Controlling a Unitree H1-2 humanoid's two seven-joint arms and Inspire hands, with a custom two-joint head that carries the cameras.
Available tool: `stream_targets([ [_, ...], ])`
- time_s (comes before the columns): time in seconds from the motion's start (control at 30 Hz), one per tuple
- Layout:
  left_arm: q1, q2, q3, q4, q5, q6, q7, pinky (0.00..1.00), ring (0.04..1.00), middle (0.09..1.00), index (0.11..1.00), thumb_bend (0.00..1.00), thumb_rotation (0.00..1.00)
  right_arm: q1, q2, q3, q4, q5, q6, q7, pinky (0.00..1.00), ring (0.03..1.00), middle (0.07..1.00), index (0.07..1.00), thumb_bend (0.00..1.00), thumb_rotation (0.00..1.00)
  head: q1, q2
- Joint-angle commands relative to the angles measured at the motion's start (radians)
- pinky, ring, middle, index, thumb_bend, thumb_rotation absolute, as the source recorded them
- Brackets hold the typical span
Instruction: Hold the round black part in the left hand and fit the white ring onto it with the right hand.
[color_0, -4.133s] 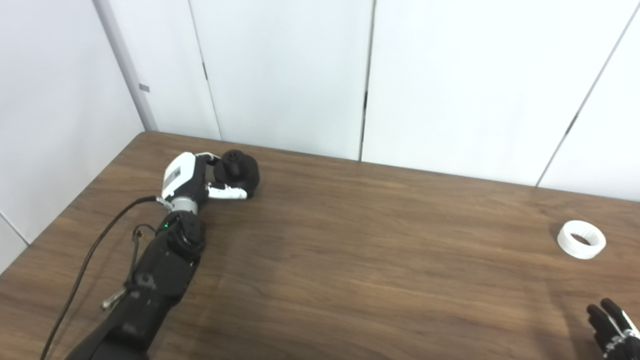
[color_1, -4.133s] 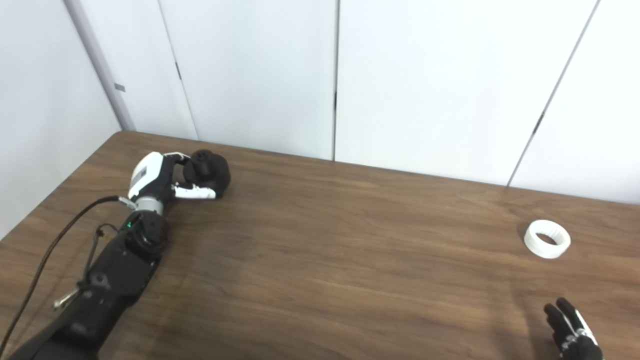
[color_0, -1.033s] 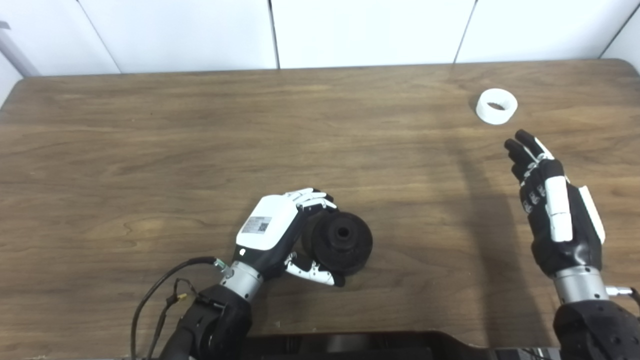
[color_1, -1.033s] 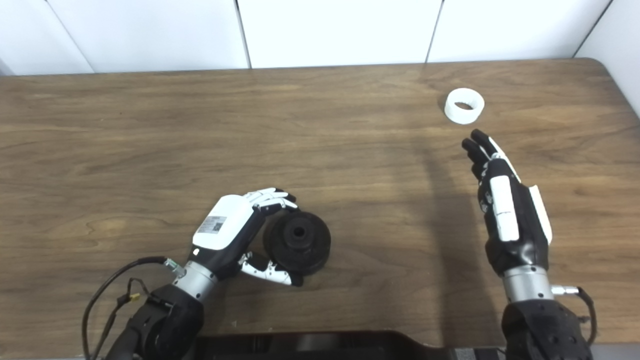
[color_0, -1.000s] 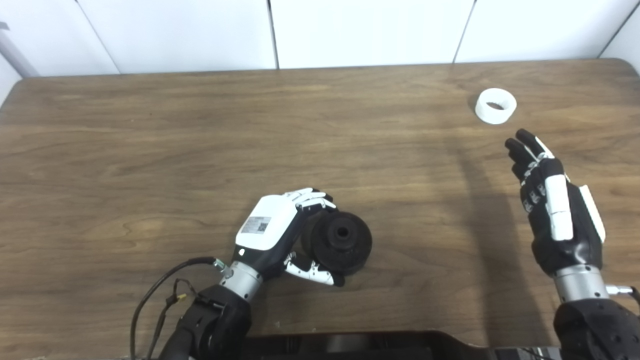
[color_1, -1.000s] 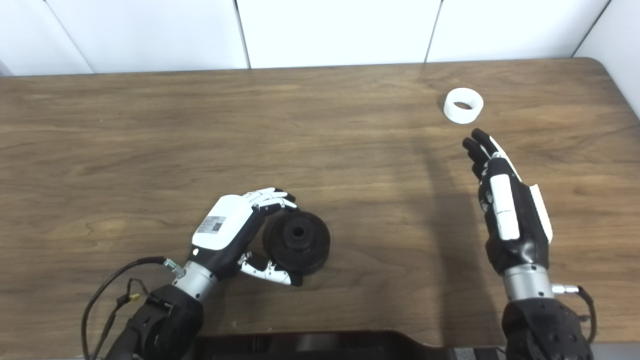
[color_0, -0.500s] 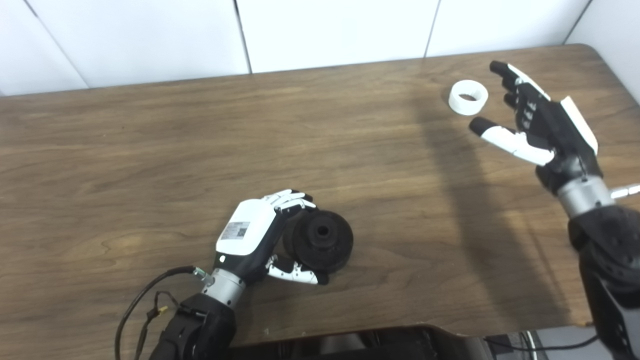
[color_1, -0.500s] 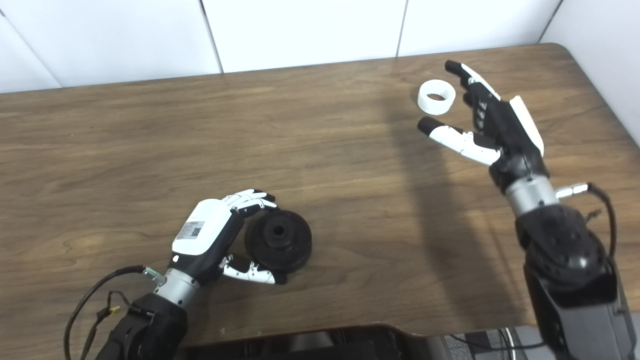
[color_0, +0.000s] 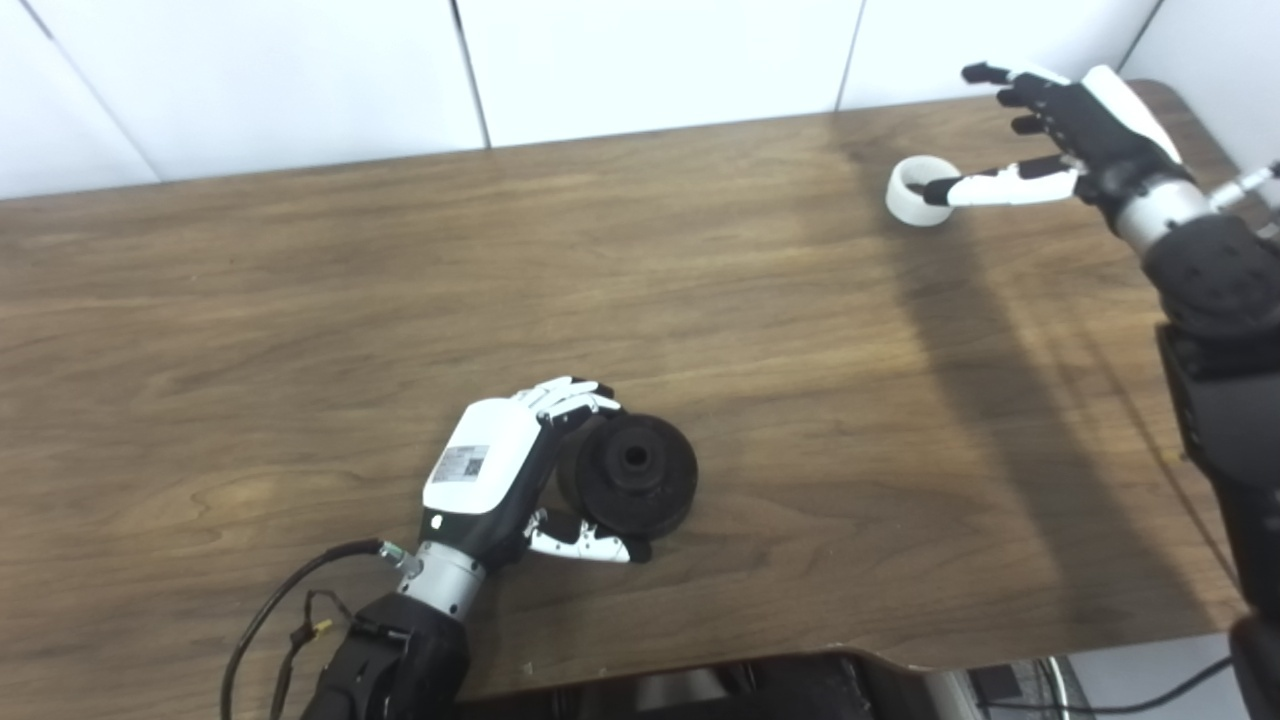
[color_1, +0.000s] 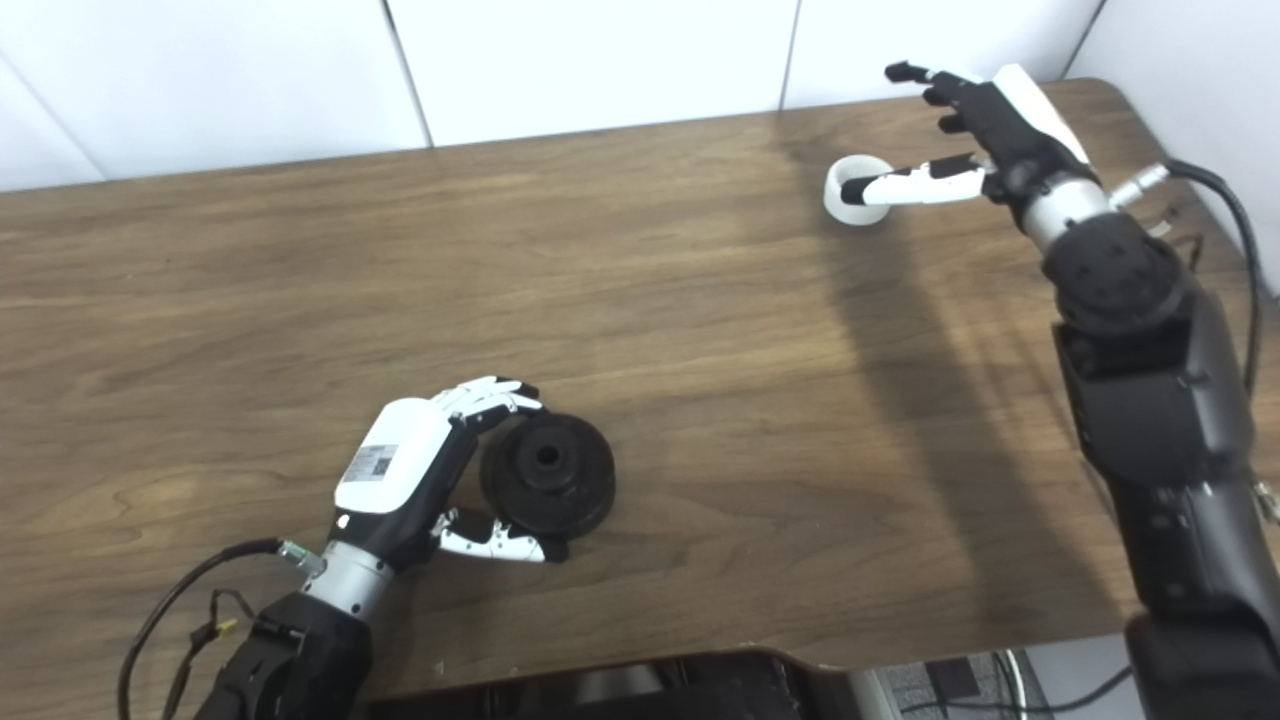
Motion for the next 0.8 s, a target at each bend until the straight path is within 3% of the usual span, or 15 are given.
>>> stream_targets([
  [0.0, 0.018, 0.014, 0.002, 0.041, 0.022, 0.026, -0.015, 0.81, 0.868, 0.818, 0.486, 0.52, 0.06, -0.079, -0.056, 0.011, 0.020, -0.035, -0.006, 0.001, 0.94, 0.959, 0.941, 0.870, 0.82, 0.29, 0.006, -0.008],
  [0.07, 0.023, 0.015, 0.001, 0.040, 0.022, 0.025, -0.012, 0.83, 0.869, 0.819, 0.486, 0.52, 0.06, -0.110, -0.076, 0.041, 0.059, -0.055, -0.006, 0.001, 0.93, 0.966, 0.946, 0.868, 0.82, 0.27, 0.008, -0.014],
  [0.23, 0.043, 0.019, -0.008, 0.040, 0.036, 0.018, 0.005, 0.85, 0.871, 0.821, 0.486, 0.52, 0.06, -0.169, -0.116, 0.108, 0.130, -0.093, -0.016, 0.014, 0.91, 0.967, 0.949, 0.876, 0.82, 0.27, 0.021, -0.082],
  [0.43, 0.058, 0.031, -0.020, 0.066, 0.049, -0.008, 0.059, 0.85, 0.866, 0.812, 0.486, 0.52, 0.06, -0.215, -0.136, 0.158, 0.199, -0.093, -0.031, 0.010, 0.88, 0.956, 0.934, 0.872, 0.84, 0.27, 0.003, -0.137],
  [0.77, 0.074, 0.032, -0.023, 0.089, 0.042, 0.000, 0.075, 0.91, 0.898, 0.833, 0.488, 0.52, 0.07, -0.246, -0.159, 0.234, 0.233, -0.129, -0.009, 0.052, 0.87, 0.981, 0.943, 0.881, 0.86, 0.27, 0.004, -0.175],
])
